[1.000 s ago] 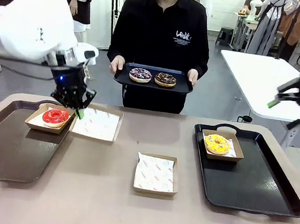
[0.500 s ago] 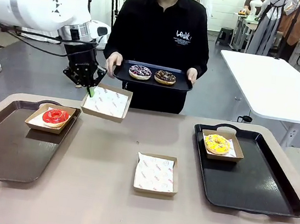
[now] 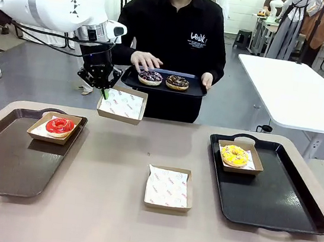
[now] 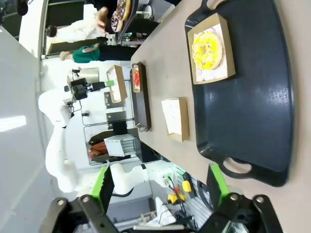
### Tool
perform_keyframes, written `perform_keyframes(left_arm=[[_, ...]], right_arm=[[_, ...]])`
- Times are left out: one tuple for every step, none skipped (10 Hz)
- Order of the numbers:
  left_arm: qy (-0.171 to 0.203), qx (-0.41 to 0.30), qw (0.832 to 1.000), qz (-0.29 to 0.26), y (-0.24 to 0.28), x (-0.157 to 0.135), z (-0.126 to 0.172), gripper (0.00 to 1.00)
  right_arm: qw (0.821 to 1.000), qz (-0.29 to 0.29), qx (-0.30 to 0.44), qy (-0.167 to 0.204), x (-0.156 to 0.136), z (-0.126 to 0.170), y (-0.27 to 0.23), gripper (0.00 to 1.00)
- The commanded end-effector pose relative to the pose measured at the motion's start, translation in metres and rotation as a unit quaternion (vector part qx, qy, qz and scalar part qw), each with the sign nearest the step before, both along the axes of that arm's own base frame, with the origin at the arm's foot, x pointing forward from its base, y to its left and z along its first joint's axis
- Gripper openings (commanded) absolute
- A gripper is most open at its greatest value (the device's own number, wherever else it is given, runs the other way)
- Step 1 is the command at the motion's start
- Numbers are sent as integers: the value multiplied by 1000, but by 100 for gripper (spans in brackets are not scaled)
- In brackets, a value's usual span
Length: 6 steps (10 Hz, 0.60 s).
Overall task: Individually package the donuts and arrange them on the tray.
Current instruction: Place the picked Paper togo box on the Handle tray while simultaneously picking up another Paper togo box from the table with the other hand.
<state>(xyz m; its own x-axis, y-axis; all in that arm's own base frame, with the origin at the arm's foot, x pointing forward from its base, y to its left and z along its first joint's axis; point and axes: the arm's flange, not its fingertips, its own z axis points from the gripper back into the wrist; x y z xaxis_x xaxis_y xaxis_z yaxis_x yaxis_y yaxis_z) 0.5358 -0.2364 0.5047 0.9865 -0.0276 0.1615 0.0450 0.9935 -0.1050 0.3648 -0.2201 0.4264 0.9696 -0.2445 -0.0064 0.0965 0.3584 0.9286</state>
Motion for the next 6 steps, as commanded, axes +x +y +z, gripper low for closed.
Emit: perform_keyframes(left_arm=[[-7, 15, 1000, 14, -2, 5, 4, 0], [-13, 8, 1000, 10, 1, 3, 5, 0], [-1, 1, 1000, 2, 0, 1, 1, 0], [-1, 1, 1000, 2, 0, 1, 1, 0], [-1, 1, 1000, 2, 0, 1, 1, 0], [-1, 1, 1000, 2, 0, 1, 1, 0]], right_arm=[[1000, 4, 21, 0, 12, -19, -5, 100], [1000, -1, 10, -2, 15, -26, -3, 100], [1000, -12, 9, -10, 19, -31, -2, 100], [999, -16, 8, -34, 23, -34, 0, 100], [1000, 0, 12, 14, 11, -33, -1, 100], [1000, 0, 12, 14, 11, -33, -1, 100]])
